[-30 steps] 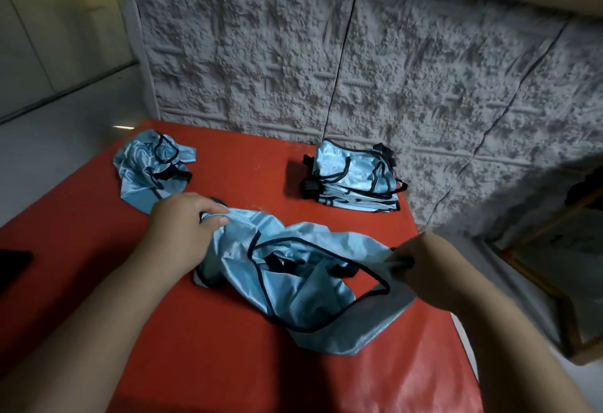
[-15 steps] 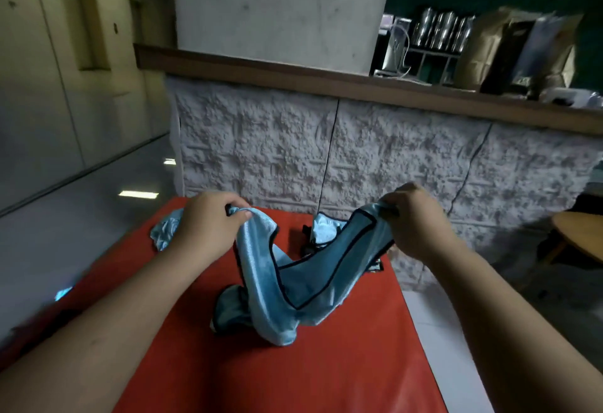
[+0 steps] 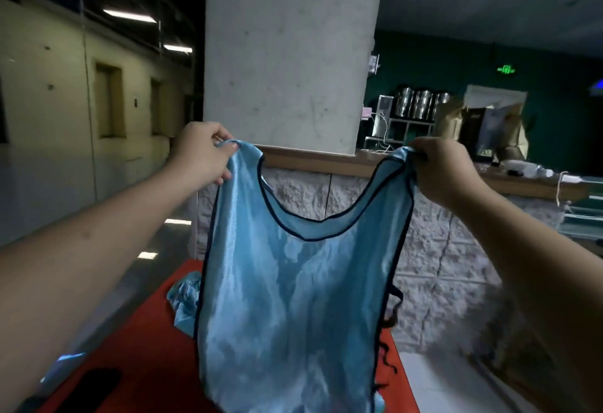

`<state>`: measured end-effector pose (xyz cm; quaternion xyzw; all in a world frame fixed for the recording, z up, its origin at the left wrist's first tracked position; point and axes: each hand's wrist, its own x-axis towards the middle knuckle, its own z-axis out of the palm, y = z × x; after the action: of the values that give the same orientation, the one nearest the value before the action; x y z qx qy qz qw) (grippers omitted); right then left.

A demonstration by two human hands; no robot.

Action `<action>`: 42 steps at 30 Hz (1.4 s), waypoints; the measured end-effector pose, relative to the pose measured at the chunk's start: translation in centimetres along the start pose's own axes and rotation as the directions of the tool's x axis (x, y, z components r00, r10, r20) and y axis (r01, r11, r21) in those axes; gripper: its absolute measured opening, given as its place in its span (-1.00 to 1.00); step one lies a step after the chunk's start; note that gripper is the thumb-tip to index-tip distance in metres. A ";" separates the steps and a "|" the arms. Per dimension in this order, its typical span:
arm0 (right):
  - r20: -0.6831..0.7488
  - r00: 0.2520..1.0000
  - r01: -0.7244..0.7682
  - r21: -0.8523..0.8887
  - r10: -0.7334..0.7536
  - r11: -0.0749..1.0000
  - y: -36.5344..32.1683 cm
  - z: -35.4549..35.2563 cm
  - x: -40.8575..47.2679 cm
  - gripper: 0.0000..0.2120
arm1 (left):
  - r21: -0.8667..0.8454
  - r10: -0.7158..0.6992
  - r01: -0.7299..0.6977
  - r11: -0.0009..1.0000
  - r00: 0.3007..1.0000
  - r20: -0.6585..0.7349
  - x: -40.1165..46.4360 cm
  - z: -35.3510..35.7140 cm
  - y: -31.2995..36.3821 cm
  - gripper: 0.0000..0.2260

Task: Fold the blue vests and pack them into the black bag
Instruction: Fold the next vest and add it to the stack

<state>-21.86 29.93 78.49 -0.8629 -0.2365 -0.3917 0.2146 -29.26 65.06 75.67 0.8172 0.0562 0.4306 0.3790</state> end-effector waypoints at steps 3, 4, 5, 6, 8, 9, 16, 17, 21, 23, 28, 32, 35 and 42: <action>0.079 0.997 0.012 -0.022 -0.010 1.000 0.2 0.3 0.0 -0.79 | 0.044 -0.025 0.024 0.999 1.000 0.020 0.2 -0.5 -1.1 -0.94; 0.104 0.995 0.013 -0.031 -0.010 0.999 0.5 0.8 -0.1 -0.78 | 0.044 -0.051 0.050 0.998 0.998 0.029 0.1 -0.3 -2.0 -0.93; 0.125 0.992 0.012 -0.036 -0.007 0.999 0.9 1.4 -0.3 -0.77 | 0.030 -0.085 0.084 0.996 0.996 0.039 0.0 0.1 -3.0 -0.93; 0.149 0.989 0.001 -0.045 0.006 0.999 1.3 2.2 -0.4 -0.77 | 0.016 -0.123 0.122 0.992 0.991 0.046 -0.1 0.5 -4.0 -0.93; 0.204 0.978 -0.028 -0.073 0.043 0.997 2.2 4.2 -0.6 -0.78 | 0.018 -0.184 0.183 0.983 0.982 0.051 -0.3 1.6 -6.1 -0.91; 0.236 0.970 -0.037 -0.091 0.058 0.995 2.6 5.7 -0.4 -0.78 | 0.030 -0.208 0.207 0.978 0.976 0.057 -0.1 2.3 -7.2 -0.91; 0.259 0.957 -0.108 -0.105 0.132 0.989 2.8 12.5 3.6 -0.78 | 0.001 -0.246 0.247 0.969 0.968 0.051 3.2 5.5 -9.2 -0.90; 0.229 0.964 -0.120 -0.080 0.136 0.990 2.6 12.9 4.8 -0.79 | -0.005 -0.221 0.221 0.975 0.975 0.035 4.1 5.6 -8.8 -0.89; 0.063 0.991 -0.121 0.006 0.120 0.993 0.8 11.7 8.9 -0.81 | -0.006 -0.088 0.087 0.996 0.993 -0.074 7.8 4.8 -6.0 -0.86; -0.057 0.991 -0.114 0.069 0.118 0.991 -0.3 9.9 10.3 -0.77 | 0.031 -0.009 0.015 0.999 0.986 -0.166 9.1 3.3 -3.9 -0.86; -0.219 0.971 -0.068 0.114 0.092 0.991 -2.0 5.7 9.2 -0.70 | 0.023 0.113 -0.112 0.993 0.945 -0.307 8.2 -1.4 -0.1 -0.87; -0.150 0.987 -0.044 0.114 0.061 0.993 -1.5 5.0 2.5 -0.71 | 0.107 0.132 -0.112 0.988 0.970 -0.206 1.3 -3.6 -2.0 -0.84; -0.001 0.999 -0.052 0.115 0.053 0.992 0.0 7.1 -5.3 -0.78 | 0.114 0.069 -0.061 0.992 0.995 -0.067 -6.2 -3.8 -6.0 -0.81; 0.398 0.917 0.008 0.069 -0.035 0.998 4.9 15.1 -27.5 -0.73 | 0.262 -0.190 0.090 0.961 0.903 0.386 -25.6 -1.7 -18.8 -0.61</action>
<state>-26.34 27.82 47.13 -0.9143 -0.2977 -0.2020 0.1860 -42.07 68.62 46.74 0.9221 0.0863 0.2123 0.3118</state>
